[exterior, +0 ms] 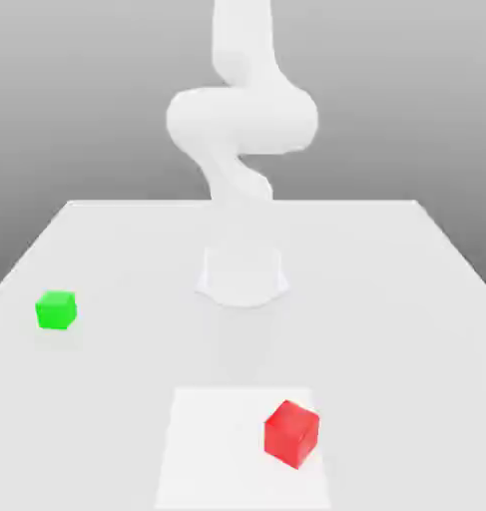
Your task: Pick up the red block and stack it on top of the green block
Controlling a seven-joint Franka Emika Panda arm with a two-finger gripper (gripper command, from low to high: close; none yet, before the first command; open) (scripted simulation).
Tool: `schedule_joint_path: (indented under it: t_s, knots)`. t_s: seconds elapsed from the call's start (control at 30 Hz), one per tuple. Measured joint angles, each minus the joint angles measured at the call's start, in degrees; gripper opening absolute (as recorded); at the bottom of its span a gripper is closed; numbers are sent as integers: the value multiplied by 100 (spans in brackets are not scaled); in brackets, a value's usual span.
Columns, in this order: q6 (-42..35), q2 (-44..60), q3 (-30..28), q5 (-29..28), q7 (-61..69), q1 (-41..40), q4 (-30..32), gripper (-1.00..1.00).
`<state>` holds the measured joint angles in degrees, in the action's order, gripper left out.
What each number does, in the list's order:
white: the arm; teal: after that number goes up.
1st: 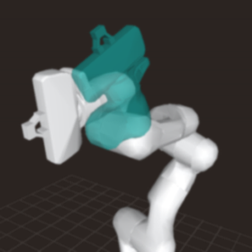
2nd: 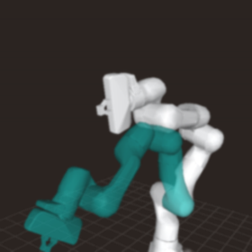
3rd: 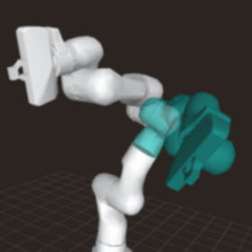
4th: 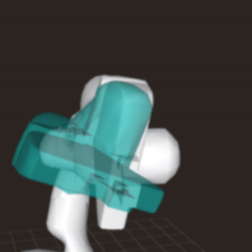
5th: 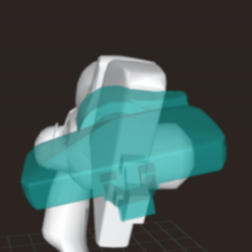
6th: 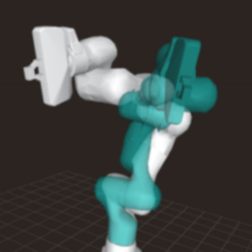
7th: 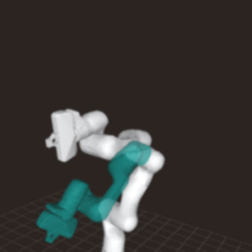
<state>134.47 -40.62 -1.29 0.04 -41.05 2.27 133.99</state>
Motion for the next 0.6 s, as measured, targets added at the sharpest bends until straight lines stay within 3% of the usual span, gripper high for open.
schedule_joint_path:
  t_s: [0.33,0.6]
  knots:
    - [1084,2115,-436,127,2019,807,890,0]
    - [1936,3778,-455,227,3606,1150,1590,0]
